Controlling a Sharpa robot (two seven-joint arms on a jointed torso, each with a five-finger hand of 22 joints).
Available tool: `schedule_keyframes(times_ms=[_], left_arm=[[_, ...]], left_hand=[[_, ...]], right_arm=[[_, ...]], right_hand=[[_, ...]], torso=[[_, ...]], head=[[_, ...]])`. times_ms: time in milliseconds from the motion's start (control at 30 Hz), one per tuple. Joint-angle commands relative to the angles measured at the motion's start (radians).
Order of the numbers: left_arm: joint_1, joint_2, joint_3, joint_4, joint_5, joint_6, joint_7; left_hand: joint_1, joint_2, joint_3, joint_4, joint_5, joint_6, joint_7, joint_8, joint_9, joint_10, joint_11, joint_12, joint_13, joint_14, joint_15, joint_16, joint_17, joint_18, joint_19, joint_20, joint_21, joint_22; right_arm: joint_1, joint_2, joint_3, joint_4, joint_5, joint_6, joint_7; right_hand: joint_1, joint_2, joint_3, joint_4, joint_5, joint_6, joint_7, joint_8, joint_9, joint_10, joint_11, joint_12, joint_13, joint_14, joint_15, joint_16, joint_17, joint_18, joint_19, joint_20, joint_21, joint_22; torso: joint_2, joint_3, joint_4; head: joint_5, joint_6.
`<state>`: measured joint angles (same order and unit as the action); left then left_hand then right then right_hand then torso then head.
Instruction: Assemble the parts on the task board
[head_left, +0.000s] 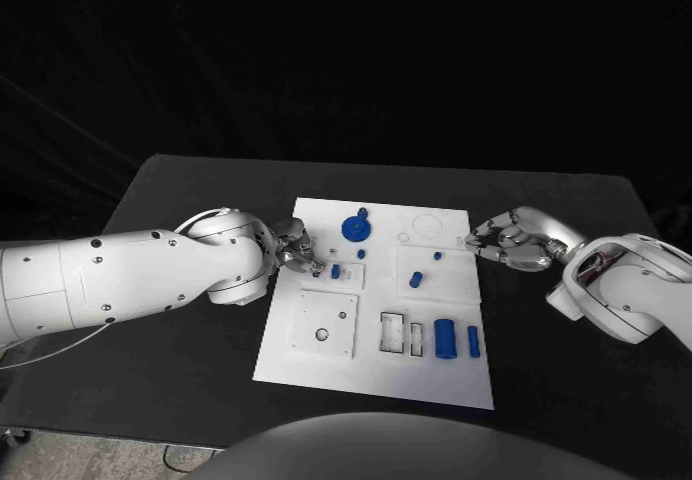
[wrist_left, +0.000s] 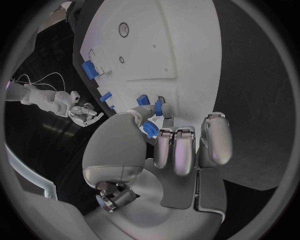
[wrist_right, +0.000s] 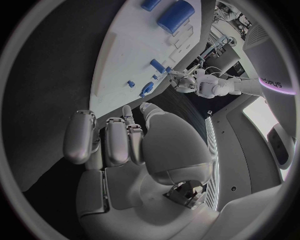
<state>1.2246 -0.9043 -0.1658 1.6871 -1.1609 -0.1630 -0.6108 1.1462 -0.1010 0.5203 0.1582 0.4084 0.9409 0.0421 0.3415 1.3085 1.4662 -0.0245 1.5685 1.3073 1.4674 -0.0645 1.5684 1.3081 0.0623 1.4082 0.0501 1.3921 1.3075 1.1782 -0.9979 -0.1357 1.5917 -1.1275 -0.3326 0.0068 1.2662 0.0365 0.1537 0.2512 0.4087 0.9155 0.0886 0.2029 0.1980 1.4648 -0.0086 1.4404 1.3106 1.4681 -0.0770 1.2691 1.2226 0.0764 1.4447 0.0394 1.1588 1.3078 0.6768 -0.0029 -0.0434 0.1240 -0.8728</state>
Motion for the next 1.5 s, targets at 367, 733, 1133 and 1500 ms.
schedule_keyframes(times_ms=[367,733,1133,1500], left_arm=[[-0.008,-0.003,-0.006,-0.001,-0.008,0.058,-0.029],[-0.008,-0.008,-0.01,0.0,-0.036,0.077,-0.037],[-0.008,-0.011,-0.012,0.002,-0.057,0.088,-0.037],[-0.008,-0.02,-0.014,0.012,-0.058,0.089,-0.037]], left_hand=[[-0.006,0.012,-0.016,0.002,-0.004,-0.004,-0.002,0.009,0.006,0.105,0.003,0.002,0.263,0.103,0.001,0.002,0.263,-0.009,0.005,0.001,-0.004,0.184],[-0.005,0.012,-0.017,0.0,-0.004,-0.005,-0.003,0.009,0.006,0.105,0.002,0.002,0.263,0.103,0.001,0.002,0.263,-0.007,0.002,0.001,-0.008,0.182],[-0.005,0.013,-0.017,0.0,-0.004,-0.005,-0.003,0.009,0.006,0.105,0.002,0.002,0.263,0.103,0.001,0.002,0.263,-0.006,-0.001,0.001,-0.011,0.181],[-0.004,0.014,-0.018,-0.001,-0.004,-0.006,-0.003,0.009,0.006,0.105,0.002,0.002,0.263,0.103,0.002,0.002,0.263,-0.006,-0.002,0.001,-0.013,0.18]], right_arm=[[-0.002,0.001,0.0,-0.002,-0.001,0.022,-0.011],[-0.003,0.002,0.0,-0.004,0.001,0.025,-0.014],[-0.004,0.001,0.0,-0.006,0.004,0.028,-0.016],[-0.004,-0.002,0.0,-0.005,0.005,0.031,-0.02]], right_hand=[[0.014,-0.001,0.009,-0.002,0.001,0.003,0.005,-0.006,0.002,0.016,0.007,-0.006,0.096,0.042,0.008,-0.008,-0.003,0.007,-0.005,0.0,-0.006,0.134],[0.014,-0.002,0.009,-0.002,0.001,0.003,0.005,-0.006,0.002,0.015,0.007,-0.007,0.096,0.042,0.008,-0.009,-0.005,0.007,-0.006,0.001,-0.007,0.134],[0.015,-0.002,0.01,-0.004,0.002,0.004,0.005,-0.006,0.003,0.014,0.007,-0.008,0.094,0.042,0.008,-0.01,-0.006,0.007,-0.006,0.001,-0.009,0.134],[0.017,-0.001,0.012,-0.005,0.003,0.004,0.005,-0.007,0.004,0.014,0.007,-0.009,0.093,0.042,0.008,-0.011,-0.007,0.007,-0.006,0.001,-0.01,0.134]], torso=[[-0.002,0.0015,0.0001],[-0.001,0.0001,-0.0003],[0.0,0.0007,0.0007],[-0.001,0.0006,0.0006]], head=[[0.001,0.0],[0.002,0.0],[0.004,0.0],[0.004,0.0]])
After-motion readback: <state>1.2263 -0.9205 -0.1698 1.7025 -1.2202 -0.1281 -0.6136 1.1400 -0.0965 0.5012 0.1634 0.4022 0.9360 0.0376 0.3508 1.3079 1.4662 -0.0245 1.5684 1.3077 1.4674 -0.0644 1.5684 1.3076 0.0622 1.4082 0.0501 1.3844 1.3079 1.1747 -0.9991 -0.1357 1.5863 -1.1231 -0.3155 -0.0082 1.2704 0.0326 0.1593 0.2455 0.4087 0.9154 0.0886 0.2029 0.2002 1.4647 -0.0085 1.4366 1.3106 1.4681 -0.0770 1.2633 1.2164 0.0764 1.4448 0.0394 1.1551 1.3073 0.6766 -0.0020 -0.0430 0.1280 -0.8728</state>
